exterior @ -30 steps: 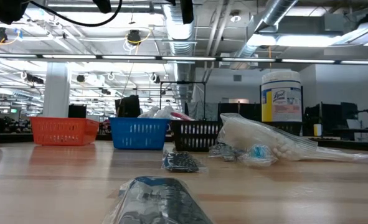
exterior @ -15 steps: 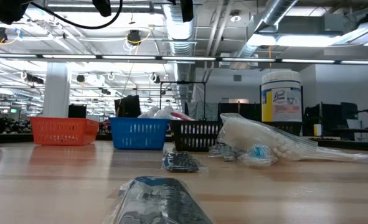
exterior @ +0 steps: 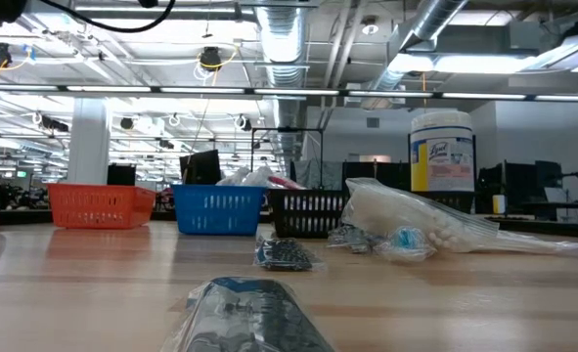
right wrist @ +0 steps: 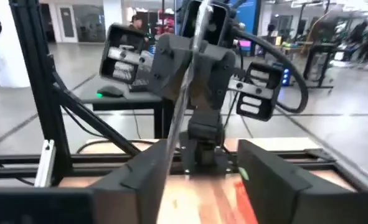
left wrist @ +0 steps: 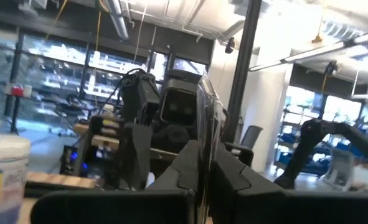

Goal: Pick & Place Travel size toiletries
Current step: Put the black comb into the right black bin

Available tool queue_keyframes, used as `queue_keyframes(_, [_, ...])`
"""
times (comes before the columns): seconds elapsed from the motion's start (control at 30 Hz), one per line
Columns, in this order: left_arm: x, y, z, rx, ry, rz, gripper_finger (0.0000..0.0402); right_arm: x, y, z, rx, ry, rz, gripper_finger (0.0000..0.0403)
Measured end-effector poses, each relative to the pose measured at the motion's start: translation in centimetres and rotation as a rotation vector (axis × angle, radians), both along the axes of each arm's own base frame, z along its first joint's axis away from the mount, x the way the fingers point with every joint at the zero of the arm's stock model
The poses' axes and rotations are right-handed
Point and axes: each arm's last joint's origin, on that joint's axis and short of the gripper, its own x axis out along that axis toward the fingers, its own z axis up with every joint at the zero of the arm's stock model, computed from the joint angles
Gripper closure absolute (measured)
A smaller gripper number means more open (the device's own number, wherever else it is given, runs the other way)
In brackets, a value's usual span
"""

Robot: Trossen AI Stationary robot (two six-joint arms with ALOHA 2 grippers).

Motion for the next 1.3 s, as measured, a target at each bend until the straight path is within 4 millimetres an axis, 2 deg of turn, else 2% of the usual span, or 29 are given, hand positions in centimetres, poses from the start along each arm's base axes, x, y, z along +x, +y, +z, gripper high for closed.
queue_keyframes(0.13, [-0.3,0.1,0.3,-0.017,-0.009,-0.002,0.0398,-0.6,1.1,0.9,-0.093,-0.046,0.017,0.0164])
queue_keyframes(0.23, [-0.8,-0.3,0.5,0.006,-0.078,0.011,0.0399,-1.0,2.3,1.2,-0.191,-0.082,0.042,0.0140])
queue_keyframes(0.43, [-2.6,-0.6,-0.4,-0.028,-0.234,0.068,0.0400,-1.3,3.3,1.3,-0.275,-0.096,0.065,0.0132])
queue_keyframes(0.53, [-3.8,-0.3,-1.2,-0.056,-0.330,0.052,0.0400,-1.3,3.1,1.5,-0.268,-0.113,0.058,0.0132])
queue_keyframes(0.63, [-4.0,-0.1,-1.6,-0.053,-0.328,0.071,0.0400,-0.4,2.2,0.8,-0.223,-0.127,0.030,0.0132])
queue_keyframes(0.83, [-3.3,0.6,-0.1,-0.057,-0.393,0.099,0.0399,1.6,0.2,-0.9,-0.140,-0.223,-0.028,0.0132])
queue_keyframes(1.0, [-3.2,0.4,0.4,-0.005,-0.426,0.093,0.0399,2.6,-0.3,-1.8,0.030,-0.472,0.091,0.0132])
queue_keyframes(1.17, [-3.3,0.3,0.4,0.024,-0.442,0.065,0.0398,4.0,-0.4,-4.9,0.214,-0.692,0.135,0.0132])
queue_keyframes(1.23, [-3.3,0.3,0.4,0.027,-0.444,0.060,0.0398,5.0,-0.6,-5.4,0.240,-0.724,0.147,0.0132])
queue_keyframes(1.3, [-3.3,0.3,0.4,0.032,-0.450,0.046,0.0398,6.4,-0.5,-6.0,0.233,-0.686,0.144,0.0132])
